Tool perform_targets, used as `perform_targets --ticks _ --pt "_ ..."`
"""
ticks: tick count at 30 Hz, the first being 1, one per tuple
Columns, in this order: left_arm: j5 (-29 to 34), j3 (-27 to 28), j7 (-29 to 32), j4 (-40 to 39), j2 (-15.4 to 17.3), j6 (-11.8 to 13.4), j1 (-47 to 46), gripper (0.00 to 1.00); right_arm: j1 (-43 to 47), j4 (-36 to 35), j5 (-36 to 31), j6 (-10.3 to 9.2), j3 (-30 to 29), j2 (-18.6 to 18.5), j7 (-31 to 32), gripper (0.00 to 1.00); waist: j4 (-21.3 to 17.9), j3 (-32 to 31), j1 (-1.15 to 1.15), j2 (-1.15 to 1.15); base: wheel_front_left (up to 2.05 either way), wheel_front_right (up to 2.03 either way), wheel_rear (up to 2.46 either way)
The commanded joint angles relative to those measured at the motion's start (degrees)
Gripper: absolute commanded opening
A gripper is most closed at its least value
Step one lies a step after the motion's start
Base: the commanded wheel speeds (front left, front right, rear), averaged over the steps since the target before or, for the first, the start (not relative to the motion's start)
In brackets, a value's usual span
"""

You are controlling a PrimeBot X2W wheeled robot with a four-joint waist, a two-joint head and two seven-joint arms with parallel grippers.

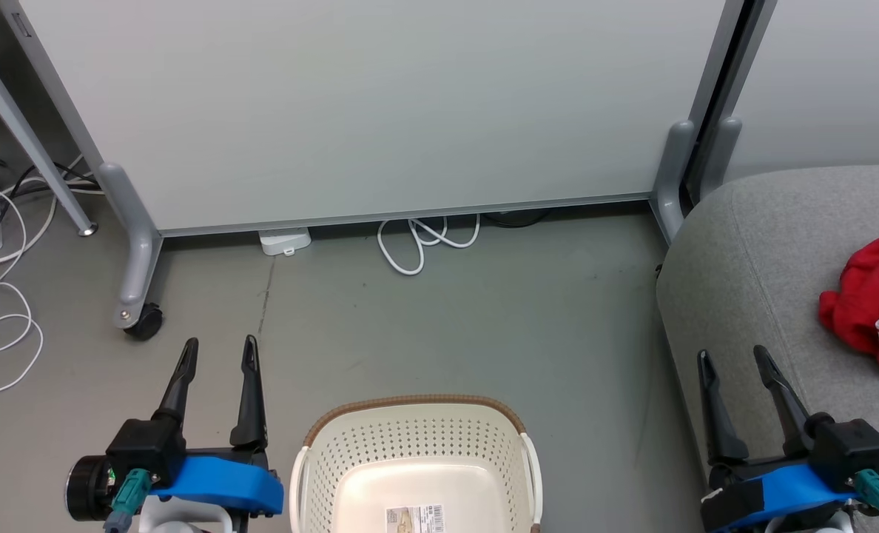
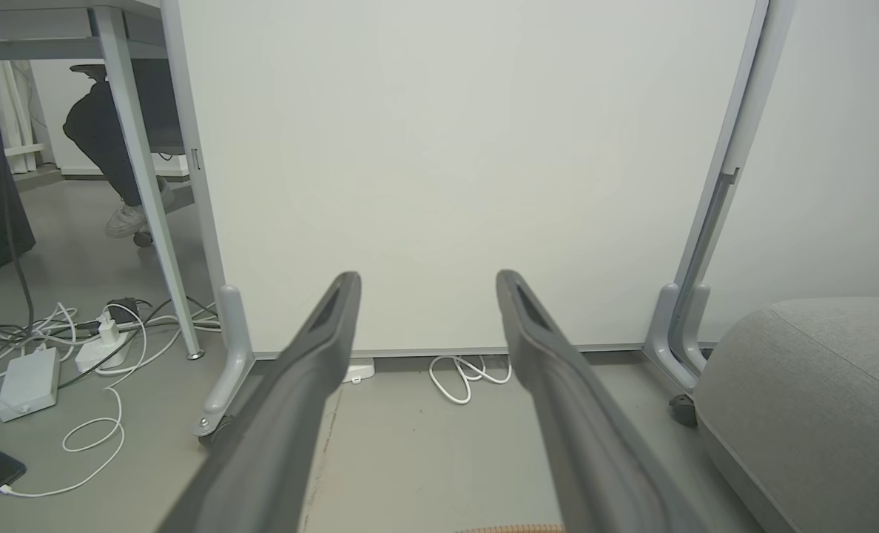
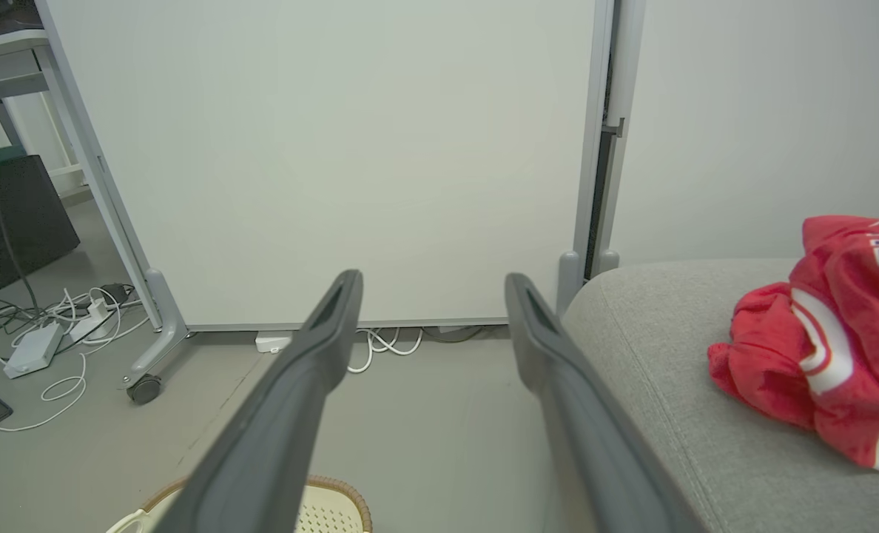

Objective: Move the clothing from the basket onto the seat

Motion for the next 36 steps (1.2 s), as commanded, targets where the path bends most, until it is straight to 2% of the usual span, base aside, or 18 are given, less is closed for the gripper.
perform_targets --ticks 1,10,11,15,36 --pt "0.4 0.2 -0.1 0.2 -0.1 -0.3 0.4 1.0 0.7 0.1 0.3 0.01 0.0 0.2 0.0 1.0 0.0 -0.1 0.01 0.0 0.0 0.0 0.0" --pt "0.9 0.6 -0.1 0.6 -0.4 -0.5 0.6 1.0 1.0 0.6 0.7 0.01 0.0 0.3 0.0 1.0 0.1 -0.7 0.01 0.0 0.0 0.0 0.0" --pt "1.0 0.7 -0.1 0.6 -0.4 -0.5 0.6 0.0 1.1 0.6 0.9 0.01 0.0 0.3 0.0 0.0 0.1 -0.7 0.01 0.0 0.0 0.0 0.0" --pt "-0.2 0.7 0.6 2.2 -0.5 -0.4 0.8 0.0 0.2 2.2 1.2 0.0 -0.2 0.2 0.3 0.0 0.1 -0.7 0.01 0.0 0.0 0.0 0.0" --pt "-22.7 2.7 6.3 0.8 -0.4 -0.2 -0.1 0.0 -1.3 2.4 24.1 0.0 -1.1 0.2 6.1 0.0 -0.3 -0.7 0.01 0.0 0.0 0.0 0.0"
